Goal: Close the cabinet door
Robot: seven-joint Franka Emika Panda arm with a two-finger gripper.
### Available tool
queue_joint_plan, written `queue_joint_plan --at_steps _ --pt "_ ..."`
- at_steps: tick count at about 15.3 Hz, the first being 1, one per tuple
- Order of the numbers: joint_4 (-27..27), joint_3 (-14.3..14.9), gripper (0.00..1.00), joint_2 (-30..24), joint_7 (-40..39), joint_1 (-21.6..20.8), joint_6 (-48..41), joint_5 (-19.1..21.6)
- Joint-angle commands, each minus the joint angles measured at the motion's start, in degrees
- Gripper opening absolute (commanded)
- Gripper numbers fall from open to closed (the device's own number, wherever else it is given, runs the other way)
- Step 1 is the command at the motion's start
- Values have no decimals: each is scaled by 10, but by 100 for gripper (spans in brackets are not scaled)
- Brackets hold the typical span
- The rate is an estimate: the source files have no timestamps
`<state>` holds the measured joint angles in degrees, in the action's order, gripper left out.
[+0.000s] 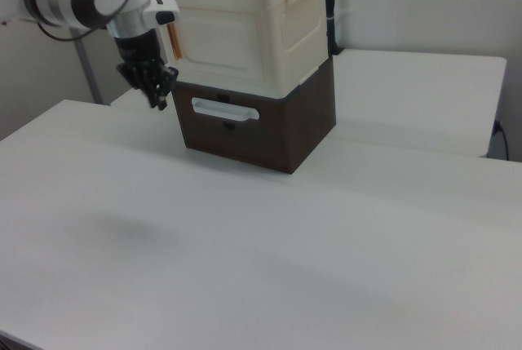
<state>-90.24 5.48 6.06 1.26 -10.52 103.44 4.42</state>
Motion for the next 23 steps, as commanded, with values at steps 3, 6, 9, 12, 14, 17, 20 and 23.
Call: queue_joint_plan --at_steps 3,6,9,12,14,17,20,23 --pt "-35 -16 100 -84 -11 20 -165 3" --pt "-32 -16 100 -103 -13 30 -216 0" --pt "-31 -30 100 -102 -16 39 -221 -18" --pt "-31 -51 100 -98 -27 64 -216 -24" --pt "-32 -52 100 -90 -23 71 -173 -23" --pt "-32 -51 100 -80 -20 76 -121 -23" --pt "-32 -51 100 -80 -20 78 -113 -23" --pt "-32 -50 100 -79 -20 77 -117 -24"
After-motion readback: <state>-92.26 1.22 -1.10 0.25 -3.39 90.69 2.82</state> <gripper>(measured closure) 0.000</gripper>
